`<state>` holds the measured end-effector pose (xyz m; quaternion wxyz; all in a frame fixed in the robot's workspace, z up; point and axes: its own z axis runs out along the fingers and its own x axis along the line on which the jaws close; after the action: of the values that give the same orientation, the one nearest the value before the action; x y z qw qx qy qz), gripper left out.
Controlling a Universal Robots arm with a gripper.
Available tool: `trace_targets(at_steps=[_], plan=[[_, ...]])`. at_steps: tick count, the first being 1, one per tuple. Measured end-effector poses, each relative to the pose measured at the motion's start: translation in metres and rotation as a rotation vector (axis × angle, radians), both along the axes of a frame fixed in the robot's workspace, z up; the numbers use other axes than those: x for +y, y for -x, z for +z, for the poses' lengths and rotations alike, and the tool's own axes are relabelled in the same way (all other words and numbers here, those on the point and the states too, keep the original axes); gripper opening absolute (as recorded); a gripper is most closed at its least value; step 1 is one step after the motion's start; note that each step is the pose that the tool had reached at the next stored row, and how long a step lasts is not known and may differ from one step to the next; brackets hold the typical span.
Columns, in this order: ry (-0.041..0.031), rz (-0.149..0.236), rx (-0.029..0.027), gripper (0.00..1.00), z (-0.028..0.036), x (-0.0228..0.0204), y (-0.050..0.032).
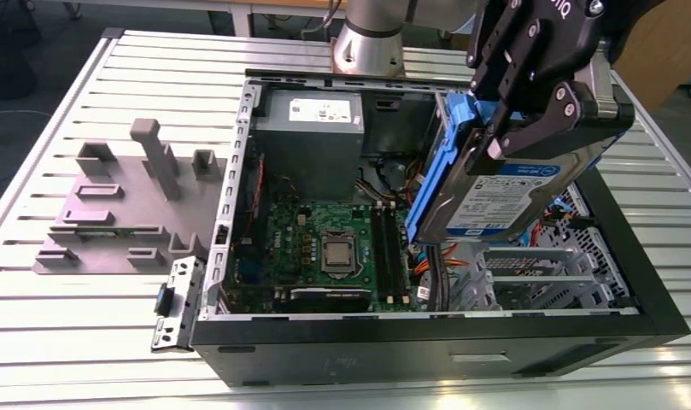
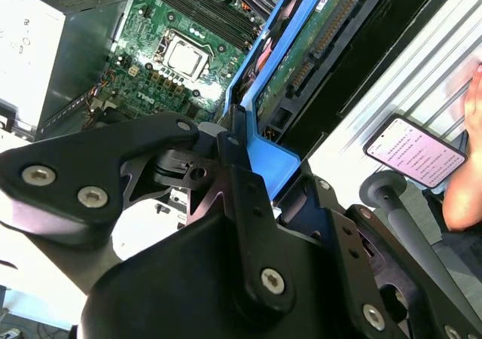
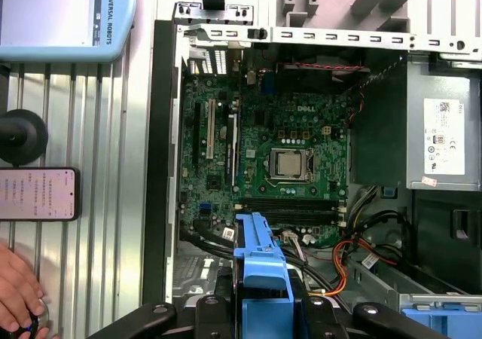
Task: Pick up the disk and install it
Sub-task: 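Insert the disk into the insertion slot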
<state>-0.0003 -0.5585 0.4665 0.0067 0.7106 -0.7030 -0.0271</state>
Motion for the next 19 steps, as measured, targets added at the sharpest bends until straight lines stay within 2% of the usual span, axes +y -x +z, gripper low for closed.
trace_targets(at_steps=[4, 8, 19], plan=[[0.0, 0.0, 0.0, 0.37, 0.0, 0.0, -0.0008], [-0.0001, 0.0, 0.0, 0.37, -0.0001, 0.0, -0.0055], [-0.0001, 0.0, 0.0017, 0.37, -0.0005, 0.0, -0.0281]])
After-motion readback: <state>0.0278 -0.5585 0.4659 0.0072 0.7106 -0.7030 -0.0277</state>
